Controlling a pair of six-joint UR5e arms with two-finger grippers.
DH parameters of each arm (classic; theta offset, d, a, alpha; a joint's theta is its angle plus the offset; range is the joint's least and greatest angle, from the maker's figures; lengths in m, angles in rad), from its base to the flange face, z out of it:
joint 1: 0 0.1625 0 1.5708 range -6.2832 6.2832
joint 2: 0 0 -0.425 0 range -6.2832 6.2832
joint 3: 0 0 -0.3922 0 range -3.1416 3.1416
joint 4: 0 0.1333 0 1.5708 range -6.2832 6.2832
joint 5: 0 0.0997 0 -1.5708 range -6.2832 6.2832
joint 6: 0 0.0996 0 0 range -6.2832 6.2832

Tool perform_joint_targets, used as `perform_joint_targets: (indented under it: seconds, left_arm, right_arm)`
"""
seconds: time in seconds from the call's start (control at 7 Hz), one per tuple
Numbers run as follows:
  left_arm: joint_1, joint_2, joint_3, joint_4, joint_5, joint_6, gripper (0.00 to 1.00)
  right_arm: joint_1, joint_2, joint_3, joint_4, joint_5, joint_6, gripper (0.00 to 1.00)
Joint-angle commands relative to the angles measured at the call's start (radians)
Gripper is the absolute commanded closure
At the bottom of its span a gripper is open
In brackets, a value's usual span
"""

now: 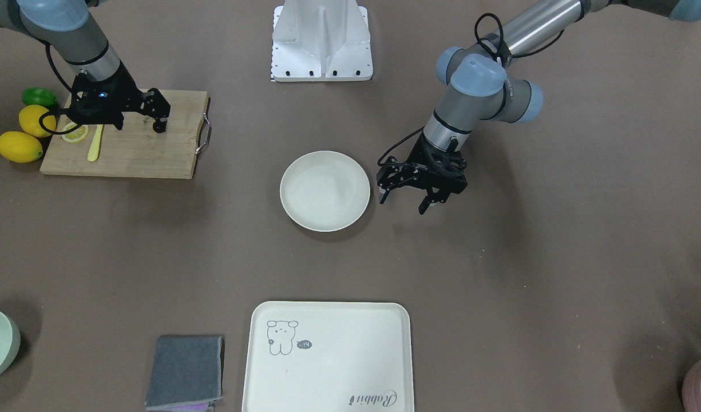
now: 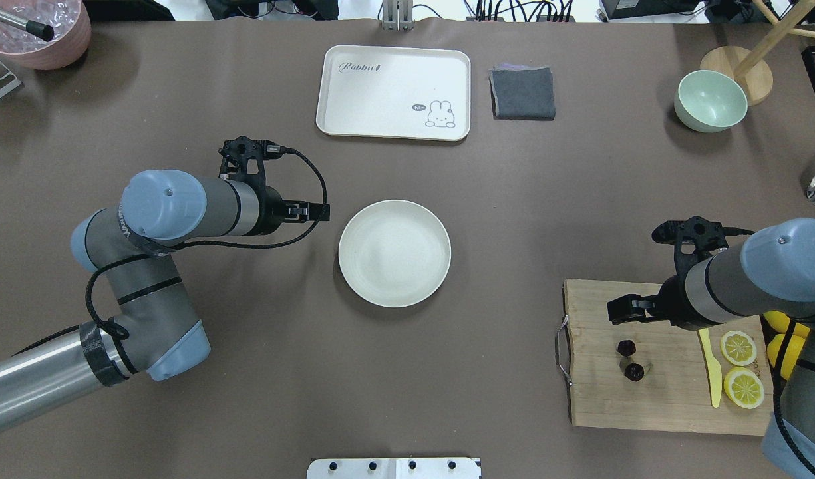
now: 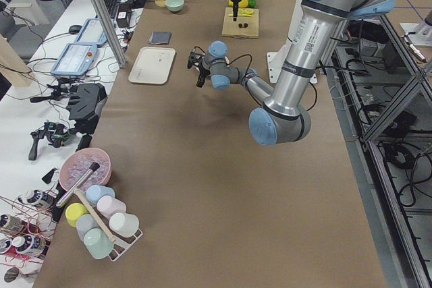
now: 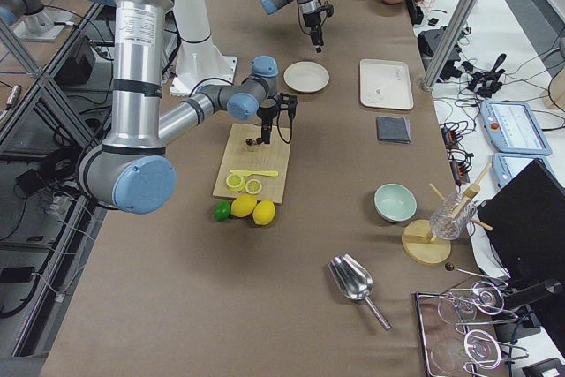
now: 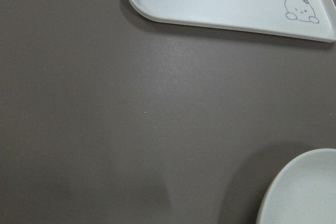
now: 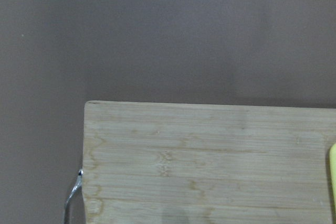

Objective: Place red cherry on plate
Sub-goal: 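Grasp the dark red cherries with the right gripper while the left arm withdraws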

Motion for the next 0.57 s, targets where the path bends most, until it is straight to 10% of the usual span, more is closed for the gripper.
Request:
perform_joint_targets:
  seconds: [0.0, 0.43]
  left_arm:
    - [-0.015, 0.002, 0.000, -0.001, -0.002, 0.005, 0.02]
    - [-0.027, 0.005, -0.001, -0.001, -0.005, 0.005, 0.02]
  right_arm:
    - [-0.032, 0.004, -0.023, 0.022, -0.022, 0.004, 0.14]
    - [-0.055, 0.002, -0.037, 0.022, -0.020, 0.006, 0.25]
